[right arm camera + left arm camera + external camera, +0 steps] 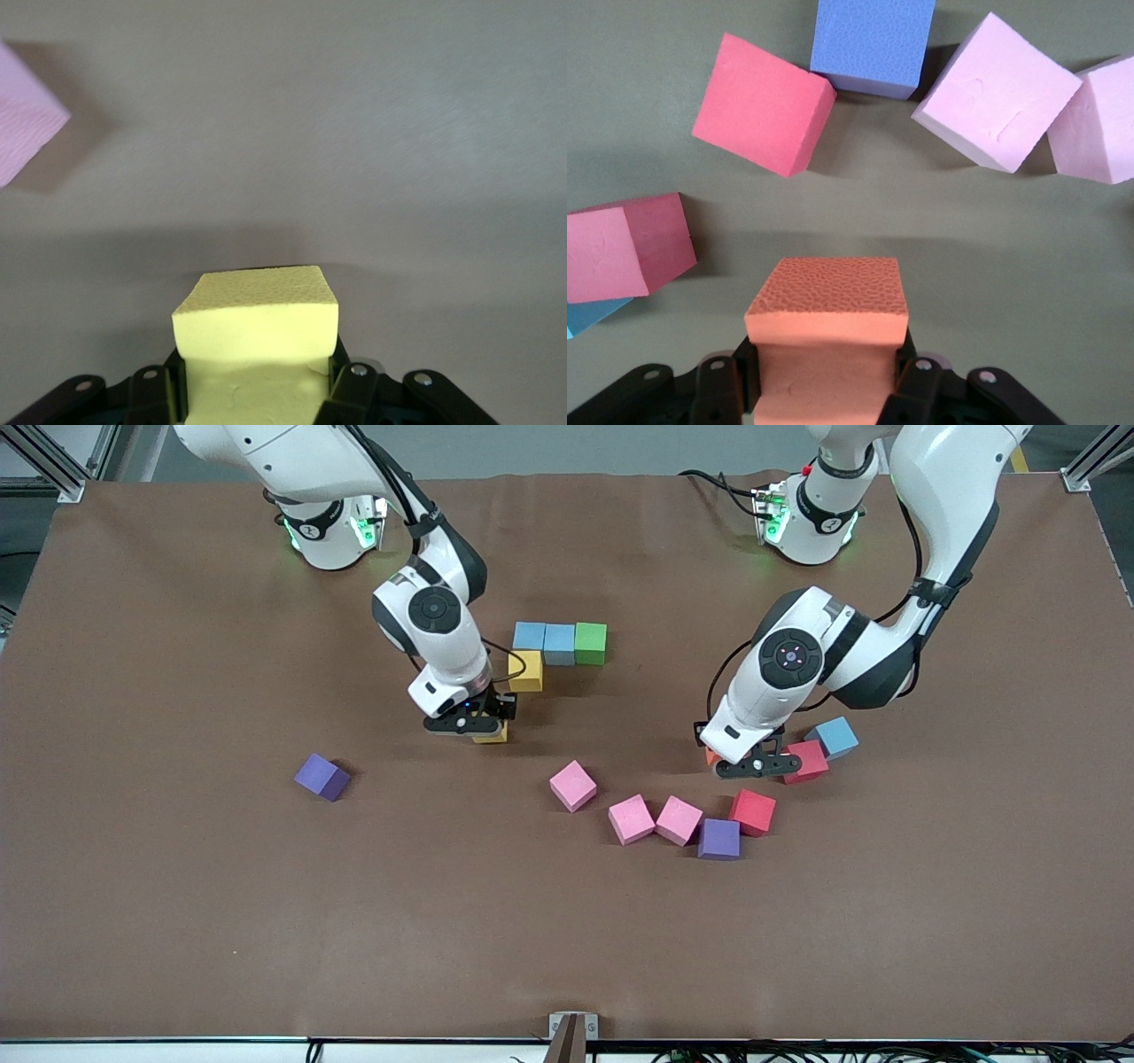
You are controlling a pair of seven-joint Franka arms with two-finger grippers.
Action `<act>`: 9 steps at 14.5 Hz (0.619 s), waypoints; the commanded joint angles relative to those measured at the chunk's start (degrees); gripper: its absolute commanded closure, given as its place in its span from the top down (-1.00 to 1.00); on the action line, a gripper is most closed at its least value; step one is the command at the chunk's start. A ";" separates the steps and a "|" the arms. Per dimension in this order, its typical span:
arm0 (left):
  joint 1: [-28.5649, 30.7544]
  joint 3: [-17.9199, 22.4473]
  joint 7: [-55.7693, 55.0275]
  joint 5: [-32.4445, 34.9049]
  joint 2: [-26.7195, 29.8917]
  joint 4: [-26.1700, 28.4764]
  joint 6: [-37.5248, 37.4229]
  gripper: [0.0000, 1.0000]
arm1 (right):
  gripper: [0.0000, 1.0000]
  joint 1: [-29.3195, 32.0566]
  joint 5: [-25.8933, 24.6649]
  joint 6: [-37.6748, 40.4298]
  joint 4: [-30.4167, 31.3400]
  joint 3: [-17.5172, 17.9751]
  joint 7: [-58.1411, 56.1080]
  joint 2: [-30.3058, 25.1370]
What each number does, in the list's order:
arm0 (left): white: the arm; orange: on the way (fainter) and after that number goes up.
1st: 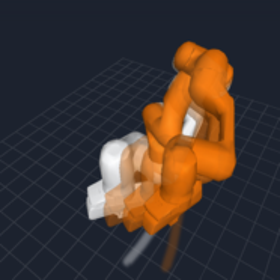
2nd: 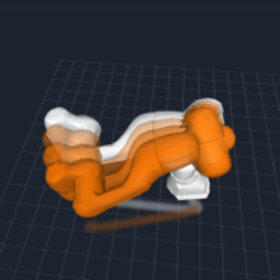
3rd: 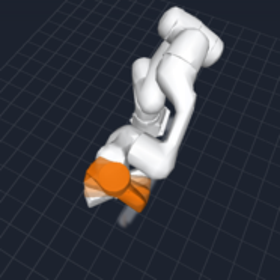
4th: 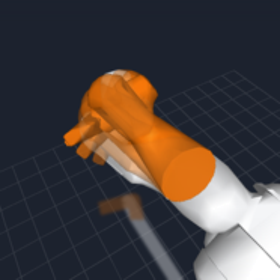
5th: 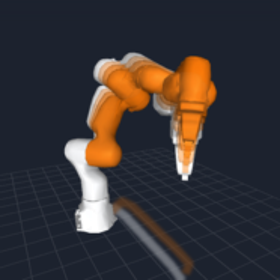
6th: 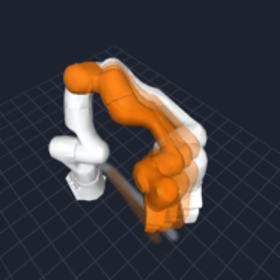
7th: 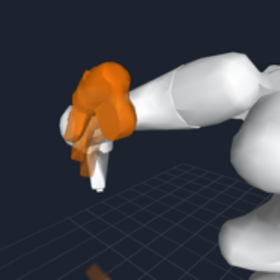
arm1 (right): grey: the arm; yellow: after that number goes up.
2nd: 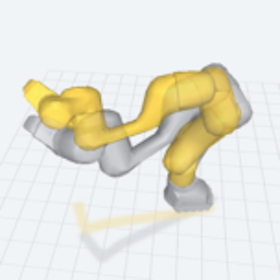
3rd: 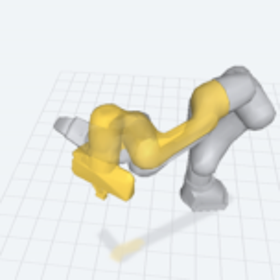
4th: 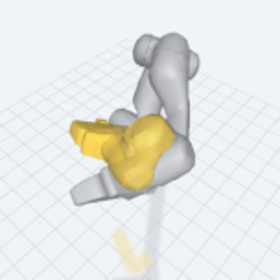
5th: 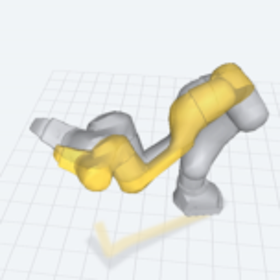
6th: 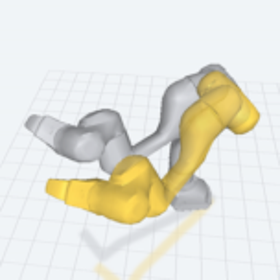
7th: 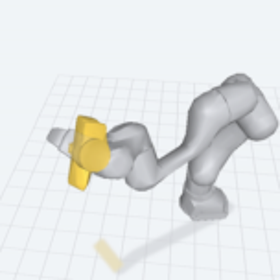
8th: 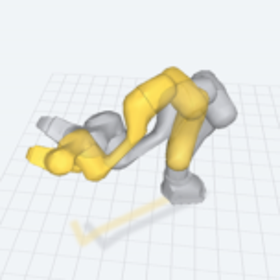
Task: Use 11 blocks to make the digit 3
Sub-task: 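Grasp the second yellow cube with the right gripper and lift it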
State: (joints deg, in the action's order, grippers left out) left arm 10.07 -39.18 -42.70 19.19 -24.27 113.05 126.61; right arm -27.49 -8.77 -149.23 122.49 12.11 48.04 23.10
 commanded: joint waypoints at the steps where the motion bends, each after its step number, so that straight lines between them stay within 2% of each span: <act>1: 0.21 -0.28 -0.02 -1.00 0.19 -0.73 -1.11 -0.23 | -0.99 -0.89 1.39 0.52 -0.50 0.81 -0.05 -0.51; 3: 0.21 -0.28 -0.02 -1.00 0.10 -0.73 -1.11 -0.23 | -0.99 -2.12 2.62 0.95 -2.51 0.81 0.21 0.80; 6: 0.21 -0.28 -0.02 -1.00 0.10 -0.73 -1.11 -0.23 | -0.99 -4.31 2.62 5.86 -6.73 0.72 2.67 3.26; 9: 0.21 -0.28 -0.02 -1.00 0.10 -0.73 -1.11 -0.23 | -0.99 -5.29 2.53 6.93 -7.71 0.63 3.56 4.06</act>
State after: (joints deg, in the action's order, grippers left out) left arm 10.07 -39.18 -42.70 19.19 -24.27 112.95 126.61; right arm -32.32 -6.92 -143.15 116.26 12.75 50.66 25.89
